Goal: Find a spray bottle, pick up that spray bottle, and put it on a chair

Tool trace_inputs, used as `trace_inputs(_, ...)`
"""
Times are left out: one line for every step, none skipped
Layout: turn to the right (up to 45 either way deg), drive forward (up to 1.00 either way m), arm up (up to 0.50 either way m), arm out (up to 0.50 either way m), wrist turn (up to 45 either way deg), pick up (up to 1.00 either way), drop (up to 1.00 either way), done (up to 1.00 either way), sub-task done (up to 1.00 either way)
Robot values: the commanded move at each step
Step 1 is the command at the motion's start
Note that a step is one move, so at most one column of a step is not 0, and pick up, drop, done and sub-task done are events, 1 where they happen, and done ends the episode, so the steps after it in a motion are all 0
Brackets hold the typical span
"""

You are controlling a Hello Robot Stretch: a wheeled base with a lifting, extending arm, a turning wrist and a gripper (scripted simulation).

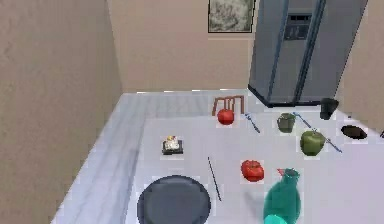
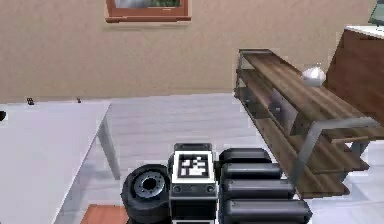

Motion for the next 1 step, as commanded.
trace_inputs(45.0, 0.0, 0.0, 0.0, 0.0, 0.0, 0.0, 0.0, 0.0)
